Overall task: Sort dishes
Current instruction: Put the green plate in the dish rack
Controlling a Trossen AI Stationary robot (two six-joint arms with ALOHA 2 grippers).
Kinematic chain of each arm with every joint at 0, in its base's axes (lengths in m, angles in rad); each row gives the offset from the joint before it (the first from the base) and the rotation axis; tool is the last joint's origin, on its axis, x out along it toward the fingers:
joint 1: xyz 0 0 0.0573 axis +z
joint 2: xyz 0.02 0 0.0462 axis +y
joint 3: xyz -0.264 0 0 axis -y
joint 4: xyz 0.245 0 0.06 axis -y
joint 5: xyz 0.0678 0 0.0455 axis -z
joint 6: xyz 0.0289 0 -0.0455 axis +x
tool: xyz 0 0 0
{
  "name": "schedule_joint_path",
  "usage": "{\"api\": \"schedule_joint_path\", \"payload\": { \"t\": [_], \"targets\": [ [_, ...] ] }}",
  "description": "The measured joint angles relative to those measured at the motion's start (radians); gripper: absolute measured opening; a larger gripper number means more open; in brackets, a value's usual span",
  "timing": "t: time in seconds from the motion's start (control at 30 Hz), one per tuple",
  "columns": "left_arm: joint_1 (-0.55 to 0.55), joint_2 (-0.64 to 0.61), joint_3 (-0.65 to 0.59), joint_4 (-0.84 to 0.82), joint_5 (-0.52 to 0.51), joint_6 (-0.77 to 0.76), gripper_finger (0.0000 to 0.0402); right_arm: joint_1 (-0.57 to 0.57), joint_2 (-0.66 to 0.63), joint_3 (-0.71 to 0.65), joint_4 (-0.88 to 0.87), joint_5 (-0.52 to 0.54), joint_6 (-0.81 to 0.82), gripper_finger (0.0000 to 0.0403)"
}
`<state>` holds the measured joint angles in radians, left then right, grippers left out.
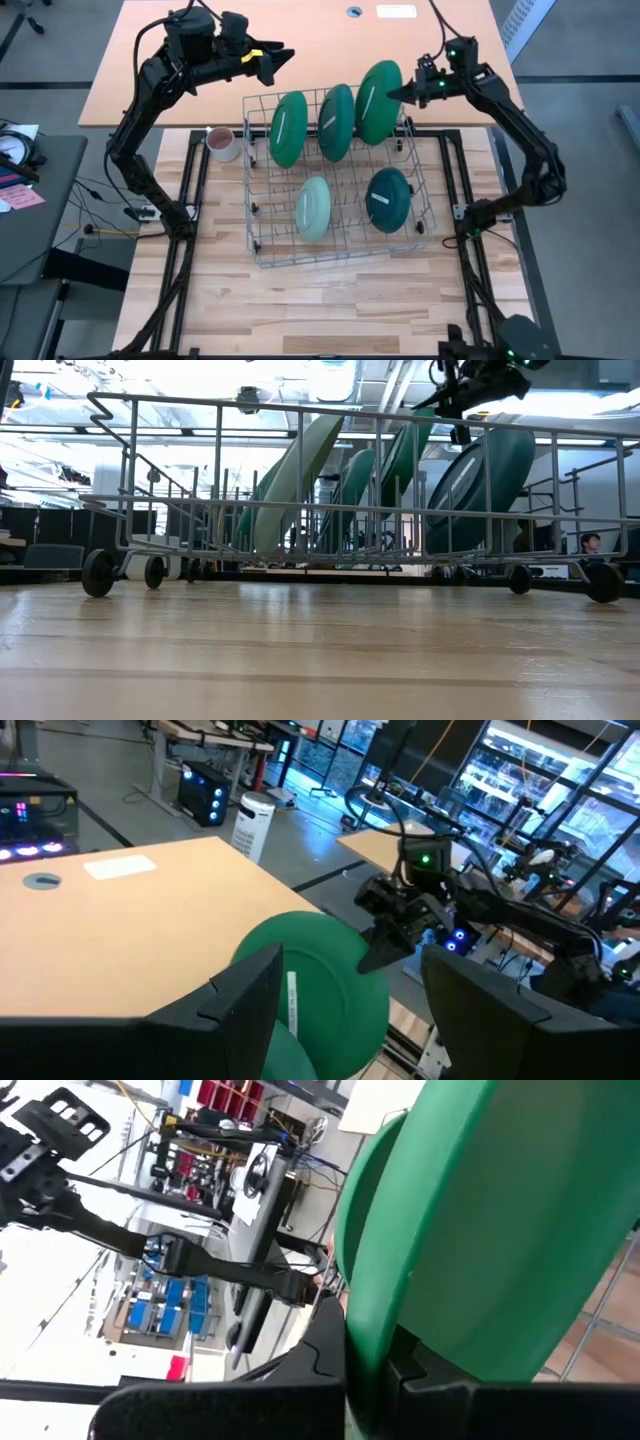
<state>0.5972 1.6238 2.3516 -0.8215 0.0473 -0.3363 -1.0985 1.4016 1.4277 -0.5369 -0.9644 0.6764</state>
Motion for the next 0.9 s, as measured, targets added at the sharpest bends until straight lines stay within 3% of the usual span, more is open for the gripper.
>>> {"api": "schedule_joint_path", "payload": {
  "t": [0.57,0.9],
  "targets": [
    [0.000,0.000,0.000,-0.004,0.000,0.036,0.0233,0.005,0.027,0.000,-0.005,0.001,-0.032,0.0010],
    [0.000,0.000,0.000,-0.006,0.000,0.049,0.0233,0.021,0.027,0.000,-0.081,0.066,-0.076,0.0010]
  ]
}}
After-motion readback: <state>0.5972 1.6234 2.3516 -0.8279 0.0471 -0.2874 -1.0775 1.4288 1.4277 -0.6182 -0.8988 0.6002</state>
